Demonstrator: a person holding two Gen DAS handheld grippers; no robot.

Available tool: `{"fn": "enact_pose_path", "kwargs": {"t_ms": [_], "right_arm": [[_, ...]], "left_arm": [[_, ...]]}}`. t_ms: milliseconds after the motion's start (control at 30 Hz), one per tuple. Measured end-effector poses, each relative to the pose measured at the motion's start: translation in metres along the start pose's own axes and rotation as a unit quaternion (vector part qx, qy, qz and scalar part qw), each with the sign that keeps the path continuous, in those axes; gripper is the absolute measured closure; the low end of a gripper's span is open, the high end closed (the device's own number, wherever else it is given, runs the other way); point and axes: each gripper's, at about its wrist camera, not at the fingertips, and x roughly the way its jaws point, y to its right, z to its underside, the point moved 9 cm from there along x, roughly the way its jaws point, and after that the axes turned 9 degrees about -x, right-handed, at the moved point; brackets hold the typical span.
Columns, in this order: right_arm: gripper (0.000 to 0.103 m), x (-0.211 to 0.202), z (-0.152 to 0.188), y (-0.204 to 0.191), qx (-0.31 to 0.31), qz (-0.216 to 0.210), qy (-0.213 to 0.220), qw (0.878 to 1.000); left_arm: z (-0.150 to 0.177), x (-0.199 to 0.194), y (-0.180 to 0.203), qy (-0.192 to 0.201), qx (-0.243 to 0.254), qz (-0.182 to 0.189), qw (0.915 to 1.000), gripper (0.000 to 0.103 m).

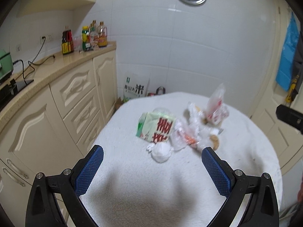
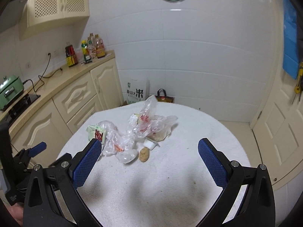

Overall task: Collect trash
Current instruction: 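Grasp the white tissue ball with the left tool while the right tool grasps the green-white packet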

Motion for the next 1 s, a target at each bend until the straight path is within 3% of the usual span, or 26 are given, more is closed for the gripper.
{"fn": "enact_pose_path", "kwargs": {"t_ms": [267,367,433,567,667,1000], "right_arm": [[0.0,0.03,0.002,-0.012,-0.007,-0.014,-0.026,1.0],[0.0,0.041,0.004,-0.013,-0.006,-0.017,-0.036,0.999],[0.0,0.049,0.007,-0.013,-0.003,-0.019,-0.045,0.999],[0.0,0.062,0.01,-0.015,-0.001,-0.027,-0.057,0.998],[0.0,0.074,0.011,-0.025,-0.003,-0.041,-0.063,0.997],[0.0,0.125,0.009,-0.087,-0.035,-0.101,-0.086,0.991]], "left_arm": [[-0.003,0.091,-0.005,-0.052,0.012,-0.01,0.9985,0.001],[-0.005,0.123,-0.003,-0.076,0.007,-0.01,0.9971,0.009],[-0.005,0.145,-0.001,-0.096,-0.001,0.001,0.9953,0.026],[-0.009,0.166,0.005,-0.11,-0.007,0.023,0.9936,0.045],[-0.014,0.172,0.009,-0.116,-0.014,0.049,0.9919,0.073],[-0.047,0.185,-0.04,-0.082,-0.063,-0.006,0.9946,0.074]]}}
